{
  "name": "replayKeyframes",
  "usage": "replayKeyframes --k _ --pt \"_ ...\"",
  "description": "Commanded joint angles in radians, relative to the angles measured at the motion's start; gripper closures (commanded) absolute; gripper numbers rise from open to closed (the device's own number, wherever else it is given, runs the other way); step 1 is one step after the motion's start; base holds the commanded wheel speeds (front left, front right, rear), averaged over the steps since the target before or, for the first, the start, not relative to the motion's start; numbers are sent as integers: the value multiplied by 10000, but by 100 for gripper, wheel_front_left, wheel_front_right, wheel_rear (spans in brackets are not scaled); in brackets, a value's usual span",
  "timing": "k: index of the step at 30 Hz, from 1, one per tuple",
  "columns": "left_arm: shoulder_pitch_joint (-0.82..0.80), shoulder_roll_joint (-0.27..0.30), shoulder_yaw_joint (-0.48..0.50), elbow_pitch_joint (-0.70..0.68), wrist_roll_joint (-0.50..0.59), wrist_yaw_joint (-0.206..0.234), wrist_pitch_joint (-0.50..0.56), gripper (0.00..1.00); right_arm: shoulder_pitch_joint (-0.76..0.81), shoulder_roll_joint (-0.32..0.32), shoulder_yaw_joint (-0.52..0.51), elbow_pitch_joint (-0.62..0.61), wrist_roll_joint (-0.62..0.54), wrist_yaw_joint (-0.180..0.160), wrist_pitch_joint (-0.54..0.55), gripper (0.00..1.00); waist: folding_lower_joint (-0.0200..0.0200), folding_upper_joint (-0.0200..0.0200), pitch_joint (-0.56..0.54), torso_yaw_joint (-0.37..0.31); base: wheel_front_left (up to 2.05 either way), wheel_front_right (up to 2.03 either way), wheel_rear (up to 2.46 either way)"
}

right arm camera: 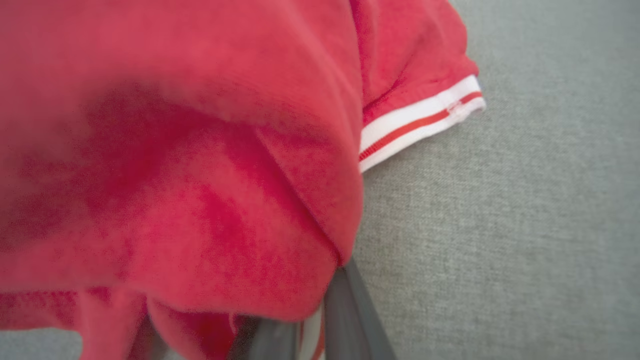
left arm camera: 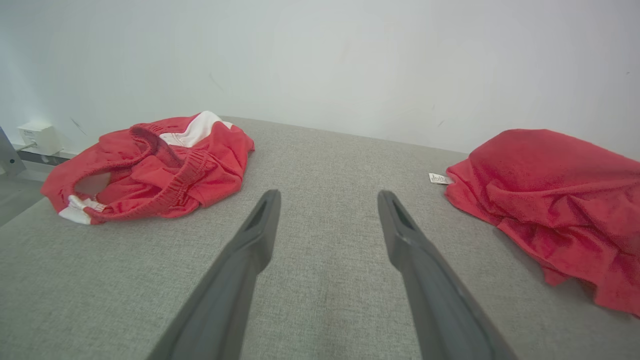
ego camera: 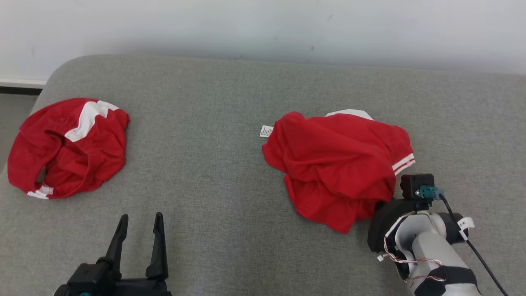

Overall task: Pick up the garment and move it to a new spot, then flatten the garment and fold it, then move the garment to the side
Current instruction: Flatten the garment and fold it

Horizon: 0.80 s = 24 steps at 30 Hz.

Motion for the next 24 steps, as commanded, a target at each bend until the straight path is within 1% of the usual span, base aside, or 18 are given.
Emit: replayKeyframes --k 1,4,7,8,12,15,19,22,24 --pt "64 -2 51 13 -80 -6 -13 0 -114 16 53 -277 -159 6 -248 100 -1 -1 -190 -174 0 0 0" --pt "196 1 99 36 -64 -7 -11 0 -335 26 305 -1025 -158 6 -560 100 -1 -1 -439 -344 0 0 0" --pt "331 -2 137 22 -46 1 -13 0 -540 27 744 -2049 4 6 -679 100 -1 -1 -694 -522 0 0 0" --pt "331 -2 137 22 -46 1 -13 0 -540 27 744 -2049 4 6 -679 100 -1 -1 -694 -522 0 0 0" --pt "491 0 171 5 -17 -6 -13 0 -839 32 1518 -3538 429 6 -412 100 -1 -1 -955 -702 0 0 0" --pt "536 -2 178 -17 -8 -15 -11 0 -1140 -3 2038 -4402 744 6 -42 100 -1 -1 -1075 -775 0 0 0" --pt "585 0 193 -19 -16 -25 -13 0 -1846 -191 2871 -5000 1236 6 414 100 -1 -1 -1117 -814 0 0 0" --pt "578 1 203 -47 -42 -46 -13 0 -2562 -216 3472 -5146 1520 6 546 100 -1 -1 -1099 -837 0 0 0" --pt "578 -2 207 -67 -53 -72 -11 0 -3342 -183 3878 -5179 1911 6 527 100 -1 -1 -1069 -838 0 0 0"
